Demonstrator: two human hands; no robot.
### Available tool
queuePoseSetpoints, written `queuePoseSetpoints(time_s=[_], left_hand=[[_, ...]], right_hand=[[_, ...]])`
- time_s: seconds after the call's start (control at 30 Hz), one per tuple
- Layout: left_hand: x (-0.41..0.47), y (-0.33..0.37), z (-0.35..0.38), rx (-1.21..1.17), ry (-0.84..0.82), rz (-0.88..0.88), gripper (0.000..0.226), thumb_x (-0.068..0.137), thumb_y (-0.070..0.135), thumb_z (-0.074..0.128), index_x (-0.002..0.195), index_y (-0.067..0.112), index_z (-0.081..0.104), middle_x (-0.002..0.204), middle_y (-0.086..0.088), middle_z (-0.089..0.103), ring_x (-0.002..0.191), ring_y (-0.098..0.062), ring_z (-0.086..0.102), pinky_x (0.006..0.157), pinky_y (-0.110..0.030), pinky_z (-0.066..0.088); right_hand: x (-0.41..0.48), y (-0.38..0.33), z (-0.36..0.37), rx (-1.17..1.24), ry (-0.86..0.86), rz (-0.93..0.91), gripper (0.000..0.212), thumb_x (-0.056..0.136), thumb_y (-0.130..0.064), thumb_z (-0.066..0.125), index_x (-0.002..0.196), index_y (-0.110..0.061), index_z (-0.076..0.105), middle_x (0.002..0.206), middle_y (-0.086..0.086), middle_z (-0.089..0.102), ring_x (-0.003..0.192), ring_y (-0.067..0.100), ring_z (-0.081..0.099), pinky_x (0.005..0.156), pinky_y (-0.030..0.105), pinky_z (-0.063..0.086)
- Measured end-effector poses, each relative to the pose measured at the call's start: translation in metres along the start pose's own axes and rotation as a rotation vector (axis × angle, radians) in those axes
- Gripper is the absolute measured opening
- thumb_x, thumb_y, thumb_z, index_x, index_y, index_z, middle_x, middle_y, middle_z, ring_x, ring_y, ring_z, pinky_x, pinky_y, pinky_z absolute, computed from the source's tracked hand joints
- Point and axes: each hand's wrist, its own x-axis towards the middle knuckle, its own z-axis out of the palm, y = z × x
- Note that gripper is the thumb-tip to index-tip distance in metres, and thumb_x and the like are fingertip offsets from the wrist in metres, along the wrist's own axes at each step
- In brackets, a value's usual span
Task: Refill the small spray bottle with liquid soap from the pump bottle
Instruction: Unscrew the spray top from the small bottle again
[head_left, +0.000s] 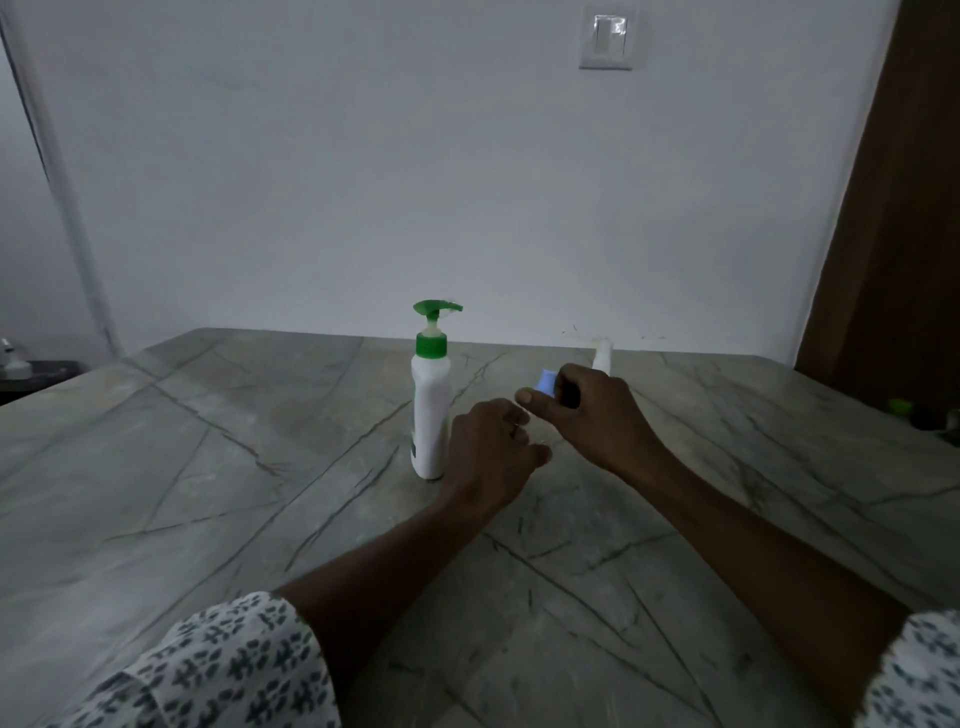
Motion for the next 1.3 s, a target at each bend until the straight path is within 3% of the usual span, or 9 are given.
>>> queuePoseSetpoints(time_s=[0.2,0.33,0.5,0.6,0.73,0.87,1.03,1.2,1.3], left_hand=[[0.001,-0.001,-0.002,0.000,-0.062,0.013,0.025,0.072,0.020,0.086,0.087,0.017,0.067,0.071,0.008,0.066,0.061,0.001,0.058,0.054,-0.002,0.041],[-0.001,-0.002,-0.001,0.016,-0.069,0.012,0.025,0.074,0.022,0.086,0.086,0.017,0.065,0.072,0.010,0.064,0.063,0.000,0.058,0.052,-0.006,0.038],[0.000,-0.001,-0.001,0.015,-0.041,0.004,0.028,0.073,0.024,0.087,0.090,0.016,0.067,0.070,0.011,0.063,0.062,0.001,0.057,0.052,-0.007,0.038],[0.000,-0.001,0.000,0.022,-0.042,0.010,0.028,0.073,0.024,0.087,0.090,0.017,0.067,0.069,0.012,0.063,0.061,0.003,0.057,0.052,-0.006,0.040],[0.001,-0.002,0.001,0.002,-0.024,-0.006,0.028,0.072,0.023,0.087,0.091,0.013,0.069,0.068,0.014,0.061,0.062,0.003,0.056,0.053,-0.006,0.040],[0.000,-0.002,0.001,-0.010,-0.036,-0.008,0.028,0.073,0.021,0.087,0.092,0.015,0.068,0.069,0.013,0.062,0.063,0.004,0.057,0.053,-0.005,0.040],[0.000,-0.003,0.001,-0.029,-0.038,0.000,0.029,0.071,0.020,0.088,0.093,0.015,0.069,0.072,0.009,0.067,0.063,0.002,0.061,0.055,-0.003,0.043],[0.001,-0.003,0.001,-0.004,-0.033,-0.002,0.032,0.073,0.024,0.087,0.096,0.014,0.068,0.082,0.004,0.069,0.073,-0.008,0.064,0.067,-0.017,0.050],[0.000,-0.003,0.000,-0.014,-0.036,-0.010,0.029,0.072,0.025,0.087,0.093,0.016,0.068,0.074,0.011,0.064,0.067,0.000,0.060,0.059,-0.011,0.043]], right_hand=[[0.000,0.003,-0.004,0.193,-0.086,0.106,0.036,0.080,-0.038,0.073,0.063,-0.015,0.051,0.057,-0.003,0.047,0.053,0.010,0.043,0.057,0.025,0.037],[-0.002,0.002,-0.011,0.376,-0.238,0.120,0.007,0.089,-0.019,0.065,0.092,-0.015,0.070,0.096,0.007,0.071,0.074,0.009,0.059,0.068,0.027,0.046],[-0.003,-0.001,-0.008,0.592,-0.155,0.268,0.059,0.088,-0.012,0.065,0.141,-0.017,0.040,0.101,0.003,0.066,0.097,0.022,0.062,0.080,0.033,0.052],[-0.006,-0.005,-0.002,0.462,-0.081,0.290,0.075,0.077,-0.033,0.077,0.140,-0.018,0.038,0.100,0.004,0.063,0.096,0.019,0.061,0.085,0.036,0.052],[-0.007,-0.003,0.001,0.498,-0.084,0.262,0.072,0.087,-0.014,0.067,0.147,-0.017,0.028,0.102,-0.001,0.069,0.099,0.011,0.061,0.087,0.026,0.042],[-0.005,-0.002,0.001,0.636,-0.120,0.317,0.074,0.090,-0.008,0.056,0.152,-0.019,0.017,0.121,-0.001,0.065,0.120,0.020,0.055,0.109,0.042,0.038],[-0.009,-0.006,0.006,0.492,-0.061,0.262,0.087,0.082,-0.026,0.074,0.150,-0.021,0.020,0.109,-0.001,0.063,0.107,0.015,0.058,0.089,0.028,0.042],[-0.005,-0.002,0.006,0.717,-0.105,0.293,0.082,0.091,-0.001,0.054,0.153,-0.024,0.005,0.112,-0.004,0.070,0.120,0.016,0.057,0.111,0.040,0.033],[-0.007,-0.005,0.010,0.607,-0.080,0.301,0.086,0.086,-0.028,0.069,0.152,-0.024,0.014,0.113,-0.004,0.062,0.111,0.014,0.058,0.095,0.030,0.045]])
